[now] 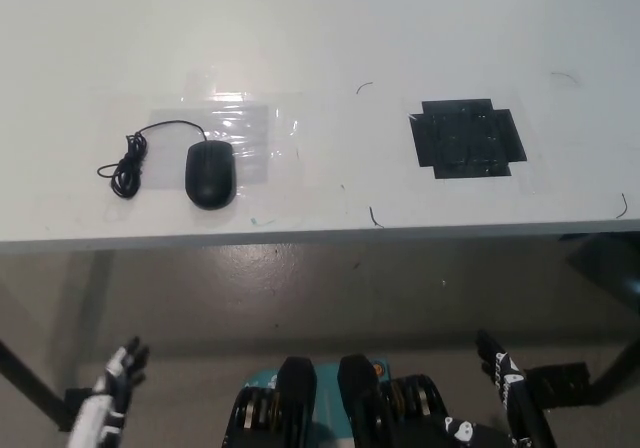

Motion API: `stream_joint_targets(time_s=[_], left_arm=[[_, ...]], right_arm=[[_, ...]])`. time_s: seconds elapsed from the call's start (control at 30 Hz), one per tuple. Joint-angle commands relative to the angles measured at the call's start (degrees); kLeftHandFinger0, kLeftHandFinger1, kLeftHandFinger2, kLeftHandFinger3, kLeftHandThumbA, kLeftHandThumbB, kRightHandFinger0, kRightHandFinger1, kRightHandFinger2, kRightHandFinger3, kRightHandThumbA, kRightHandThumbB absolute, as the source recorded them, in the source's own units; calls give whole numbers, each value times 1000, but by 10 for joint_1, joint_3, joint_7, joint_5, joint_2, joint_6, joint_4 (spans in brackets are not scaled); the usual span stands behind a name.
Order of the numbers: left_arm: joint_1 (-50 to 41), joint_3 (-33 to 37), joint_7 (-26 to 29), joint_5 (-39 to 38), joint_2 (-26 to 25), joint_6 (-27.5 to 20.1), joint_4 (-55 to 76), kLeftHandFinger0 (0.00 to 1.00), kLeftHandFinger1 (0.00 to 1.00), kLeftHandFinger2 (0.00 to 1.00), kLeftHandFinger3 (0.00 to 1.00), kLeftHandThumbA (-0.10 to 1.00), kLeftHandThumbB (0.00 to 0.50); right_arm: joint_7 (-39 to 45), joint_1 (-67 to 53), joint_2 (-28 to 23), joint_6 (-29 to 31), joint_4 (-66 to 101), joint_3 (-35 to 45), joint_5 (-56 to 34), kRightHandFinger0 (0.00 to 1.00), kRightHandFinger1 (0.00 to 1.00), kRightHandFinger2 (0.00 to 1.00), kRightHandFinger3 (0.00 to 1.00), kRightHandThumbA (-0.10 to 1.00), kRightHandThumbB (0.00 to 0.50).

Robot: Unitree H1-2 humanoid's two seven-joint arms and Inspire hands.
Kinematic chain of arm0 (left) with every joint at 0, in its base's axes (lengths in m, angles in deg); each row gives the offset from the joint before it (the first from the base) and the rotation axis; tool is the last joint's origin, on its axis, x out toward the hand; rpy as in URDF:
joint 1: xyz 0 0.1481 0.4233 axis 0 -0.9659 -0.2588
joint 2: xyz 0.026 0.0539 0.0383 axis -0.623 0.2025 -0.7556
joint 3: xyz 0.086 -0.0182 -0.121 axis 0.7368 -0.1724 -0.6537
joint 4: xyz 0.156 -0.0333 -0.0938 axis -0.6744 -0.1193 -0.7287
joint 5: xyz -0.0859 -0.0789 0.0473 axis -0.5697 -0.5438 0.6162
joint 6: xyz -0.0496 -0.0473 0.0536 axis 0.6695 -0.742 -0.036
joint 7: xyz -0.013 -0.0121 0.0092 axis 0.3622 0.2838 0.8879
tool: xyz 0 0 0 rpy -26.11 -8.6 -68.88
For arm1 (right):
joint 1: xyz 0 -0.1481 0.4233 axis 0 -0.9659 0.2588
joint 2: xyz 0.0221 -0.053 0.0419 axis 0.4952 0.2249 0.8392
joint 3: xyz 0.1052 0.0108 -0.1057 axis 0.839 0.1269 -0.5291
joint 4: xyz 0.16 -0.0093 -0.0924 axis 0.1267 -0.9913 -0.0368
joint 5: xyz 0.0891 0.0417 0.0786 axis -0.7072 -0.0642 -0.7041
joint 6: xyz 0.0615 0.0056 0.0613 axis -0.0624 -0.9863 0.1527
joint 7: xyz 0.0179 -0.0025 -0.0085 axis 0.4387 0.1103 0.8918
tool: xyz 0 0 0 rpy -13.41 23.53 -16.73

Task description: The robot uses left hand to click on the left button of the black mouse, which is placed on the left area of the table

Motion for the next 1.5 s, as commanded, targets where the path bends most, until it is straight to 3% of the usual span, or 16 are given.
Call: stream_joint_targets(time_s=[0.0,0.13,0.27,0.4,0.43,0.47,0.57,0.7,0.8,0.83,0.87,0.97,1.03,1.13,1.23,1.47], left_arm=[[-13,-30,8,-3,-27,-19,85,1000,1000,959,1000,1000,138],[-11,-54,-21,-54,-67,19,169,857,794,811,1000,1000,121],[-5,-75,-33,-96,-109,66,250,691,509,595,1000,1000,188],[32,-93,-39,-116,-151,107,302,404,166,217,1000,1000,209],[47,-97,-37,-125,-160,131,319,288,13,42,1000,1000,244],[77,-104,-37,-137,-178,174,340,19,1,2,1000,1000,265],[134,-111,-49,-158,-218,221,350,0,0,0,1000,1000,249],[252,-94,-109,-194,-304,265,295,21,56,234,1000,1000,250],[341,-57,-168,-227,-355,304,237,272,175,336,1000,1000,294],[369,-39,-195,-224,-372,303,213,331,223,417,1000,1000,246],[399,-18,-223,-227,-388,318,189,271,236,459,1000,1000,253],[526,70,-344,-252,-429,426,71,414,483,756,1000,1000,310],[574,106,-387,-241,-431,435,15,278,429,685,1000,1000,335],[649,169,-424,-219,-416,439,-85,29,174,435,1000,1000,384],[703,219,-432,-174,-391,439,-160,0,70,384,1000,1000,434],[777,296,-446,-105,-356,439,-292,0,0,338,1000,1000,411]], right_arm=[[-6,10,-6,44,10,-1,-1,1000,1000,1000,1000,1000,369],[-5,11,-6,44,12,1,-4,1000,1000,1000,1000,1000,365],[-6,13,-7,44,10,-1,-1,1000,1000,1000,1000,1000,374],[-9,12,-6,44,13,1,1,1000,1000,1000,1000,1000,362],[-10,11,-7,44,15,1,2,1000,1000,1000,1000,1000,361],[-9,11,-8,44,15,1,2,1000,1000,1000,1000,1000,362],[-10,8,-12,44,19,3,3,1000,1000,1000,1000,1000,366],[-5,9,-16,44,21,5,-1,1000,1000,1000,1000,1000,365],[-7,9,-16,44,21,4,2,1000,1000,1000,1000,1000,369],[-6,8,-15,44,21,4,1,1000,1000,1000,1000,1000,375],[-6,7,-14,44,21,4,0,1000,1000,1000,1000,1000,375],[-7,4,-13,44,20,3,-1,1000,1000,1000,1000,1000,376],[-10,3,-13,44,22,3,1,1000,1000,1000,1000,1000,375],[-11,0,-14,44,25,4,2,1000,1000,1000,1000,1000,378],[-12,0,-16,44,26,4,4,1000,1000,1000,1000,1000,371],[-10,-5,-19,44,35,6,3,1000,1000,1000,1000,1000,371]])
